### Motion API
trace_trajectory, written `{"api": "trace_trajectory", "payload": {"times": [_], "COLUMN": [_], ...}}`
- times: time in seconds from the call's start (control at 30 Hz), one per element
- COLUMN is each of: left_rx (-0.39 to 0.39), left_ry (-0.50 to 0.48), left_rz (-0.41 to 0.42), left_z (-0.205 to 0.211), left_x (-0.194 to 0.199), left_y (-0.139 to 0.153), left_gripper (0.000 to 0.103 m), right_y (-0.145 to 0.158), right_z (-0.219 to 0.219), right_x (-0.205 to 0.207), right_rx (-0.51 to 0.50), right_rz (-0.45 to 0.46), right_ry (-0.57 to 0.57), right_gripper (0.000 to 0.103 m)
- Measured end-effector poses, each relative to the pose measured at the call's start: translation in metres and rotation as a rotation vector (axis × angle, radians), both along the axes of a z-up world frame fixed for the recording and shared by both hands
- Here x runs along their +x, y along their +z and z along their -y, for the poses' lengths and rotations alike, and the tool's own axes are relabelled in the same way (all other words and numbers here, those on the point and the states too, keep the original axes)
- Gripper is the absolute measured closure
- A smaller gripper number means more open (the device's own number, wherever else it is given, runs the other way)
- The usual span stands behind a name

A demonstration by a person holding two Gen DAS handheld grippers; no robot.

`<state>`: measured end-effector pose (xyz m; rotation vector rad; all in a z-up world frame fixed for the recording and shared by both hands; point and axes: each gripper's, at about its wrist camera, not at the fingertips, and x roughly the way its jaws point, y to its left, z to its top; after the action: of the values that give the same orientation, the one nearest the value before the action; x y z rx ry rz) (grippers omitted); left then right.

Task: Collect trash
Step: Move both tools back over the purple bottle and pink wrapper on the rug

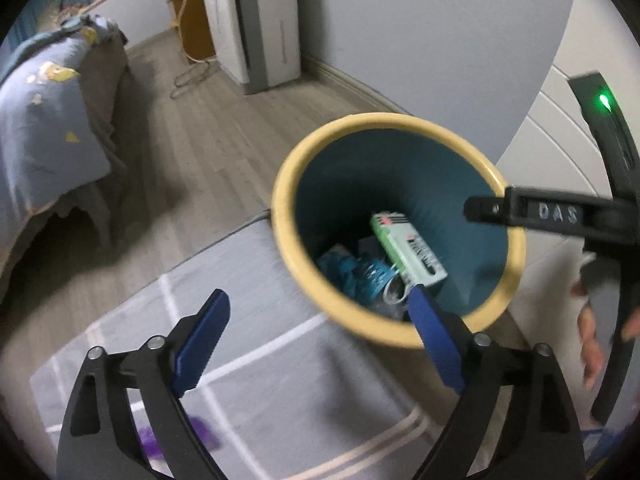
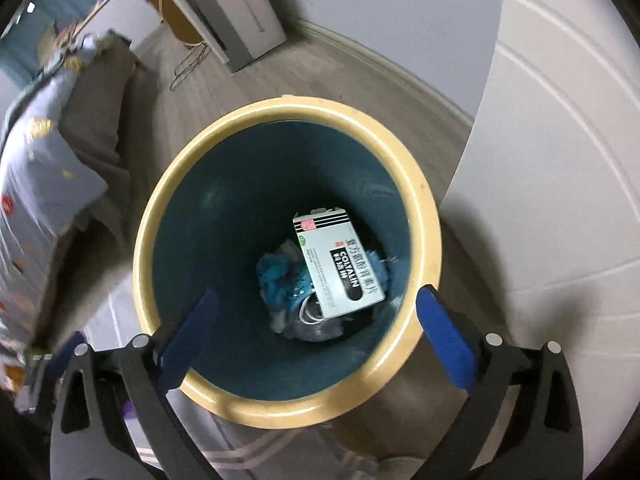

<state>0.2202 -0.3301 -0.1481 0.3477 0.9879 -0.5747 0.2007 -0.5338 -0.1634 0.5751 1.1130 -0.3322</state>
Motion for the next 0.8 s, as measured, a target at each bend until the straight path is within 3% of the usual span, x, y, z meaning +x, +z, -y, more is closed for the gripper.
{"api": "trace_trajectory", "payload": {"times": [0.33,0.6,0.8], "left_rx": [0.005,0.026,0.022], "left_ry": [0.106,0.261,0.365], "left_rz": [0.069,0.084,0.05], "left_z": [-0.108,-0.2,-0.252], "left_x": [-0.055,-0.092,-0.122], "left_y": [0.047,0.059,0.05], "left_gripper": [0.008,0.008,0.008], "right_y": [0.061,0.093,0.092], "right_z": [-0.076,-0.163,-0.219], "right_x": [-0.007,-0.019,-0.035], "right_rx": [-0.154,-0.192,-0.247], "right_rz": [0.047,0.093,0.065], "right_ry": [0.207,0.371,0.493], "right_gripper": [0.005,0.006,0.006]}}
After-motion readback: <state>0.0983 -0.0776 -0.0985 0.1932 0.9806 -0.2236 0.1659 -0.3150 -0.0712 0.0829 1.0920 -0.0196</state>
